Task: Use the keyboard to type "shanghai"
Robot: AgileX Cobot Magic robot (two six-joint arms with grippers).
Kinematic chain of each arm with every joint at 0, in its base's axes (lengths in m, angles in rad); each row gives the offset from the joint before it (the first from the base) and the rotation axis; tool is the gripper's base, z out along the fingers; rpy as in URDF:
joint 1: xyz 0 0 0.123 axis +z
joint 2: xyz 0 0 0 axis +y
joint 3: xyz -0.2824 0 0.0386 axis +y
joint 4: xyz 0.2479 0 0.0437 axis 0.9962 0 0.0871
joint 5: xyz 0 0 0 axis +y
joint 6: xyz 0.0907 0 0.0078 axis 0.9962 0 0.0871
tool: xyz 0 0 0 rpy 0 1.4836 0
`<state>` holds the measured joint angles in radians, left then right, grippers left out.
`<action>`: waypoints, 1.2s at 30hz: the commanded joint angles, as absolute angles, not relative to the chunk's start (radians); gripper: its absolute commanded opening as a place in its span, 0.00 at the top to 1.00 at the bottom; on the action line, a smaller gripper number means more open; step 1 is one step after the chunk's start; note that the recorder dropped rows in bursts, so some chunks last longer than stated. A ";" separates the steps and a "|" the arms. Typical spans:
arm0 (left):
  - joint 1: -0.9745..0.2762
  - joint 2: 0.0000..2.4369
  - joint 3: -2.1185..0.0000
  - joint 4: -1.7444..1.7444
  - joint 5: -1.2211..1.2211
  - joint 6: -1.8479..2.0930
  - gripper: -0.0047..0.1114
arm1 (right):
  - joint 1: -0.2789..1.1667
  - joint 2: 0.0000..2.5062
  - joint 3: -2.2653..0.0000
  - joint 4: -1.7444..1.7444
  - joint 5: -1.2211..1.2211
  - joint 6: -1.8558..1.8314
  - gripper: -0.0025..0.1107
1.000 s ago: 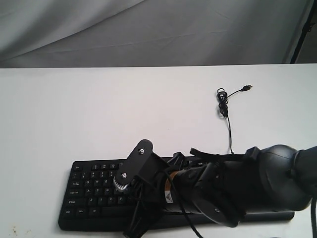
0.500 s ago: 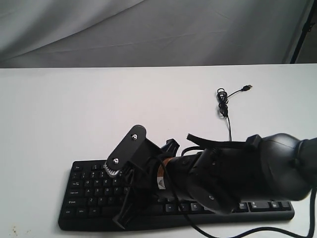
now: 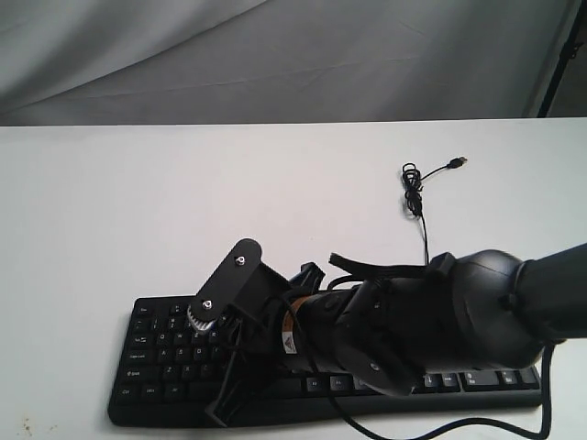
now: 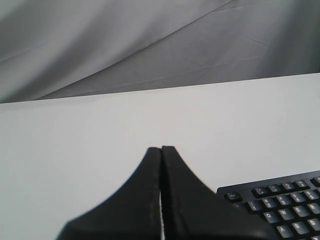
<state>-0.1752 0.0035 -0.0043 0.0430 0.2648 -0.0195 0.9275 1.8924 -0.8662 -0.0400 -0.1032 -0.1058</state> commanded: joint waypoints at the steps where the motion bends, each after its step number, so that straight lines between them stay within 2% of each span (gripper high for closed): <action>1: -0.179 0.000 0.000 0.048 0.259 -0.022 0.96 | 0.930 1.892 -0.870 -0.053 -0.113 -0.109 0.98; 36: -0.179 0.000 0.000 0.048 0.259 -0.022 0.96 | 0.940 1.938 -0.870 -0.052 -0.142 -0.105 0.98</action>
<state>-0.1752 0.0035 -0.0043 0.0430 0.2648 -0.0195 0.9381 1.9305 -0.8678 -0.0538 -0.1322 -0.1058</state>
